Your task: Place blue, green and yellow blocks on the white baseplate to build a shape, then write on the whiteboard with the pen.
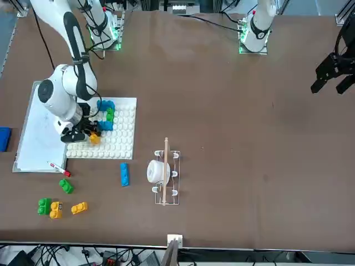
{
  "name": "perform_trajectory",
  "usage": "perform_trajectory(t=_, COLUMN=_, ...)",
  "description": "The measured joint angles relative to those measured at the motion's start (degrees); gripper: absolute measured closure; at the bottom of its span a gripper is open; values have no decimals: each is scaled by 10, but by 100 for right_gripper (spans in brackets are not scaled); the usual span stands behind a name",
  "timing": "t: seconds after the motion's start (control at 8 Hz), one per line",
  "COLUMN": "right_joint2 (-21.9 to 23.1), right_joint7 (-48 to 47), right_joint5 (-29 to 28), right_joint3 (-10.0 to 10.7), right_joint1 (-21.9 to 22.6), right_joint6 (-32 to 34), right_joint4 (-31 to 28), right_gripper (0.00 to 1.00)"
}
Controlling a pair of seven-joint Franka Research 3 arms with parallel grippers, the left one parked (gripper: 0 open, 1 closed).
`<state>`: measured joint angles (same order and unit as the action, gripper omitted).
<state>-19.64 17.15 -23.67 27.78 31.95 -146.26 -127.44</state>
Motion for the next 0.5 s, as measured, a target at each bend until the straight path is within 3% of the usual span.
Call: perform_trajectory(t=0.5, right_joint2=-16, right_joint7=-19, right_joint5=3, right_joint3=3, right_joint1=5, right_joint6=14, right_joint4=15, right_gripper=59)
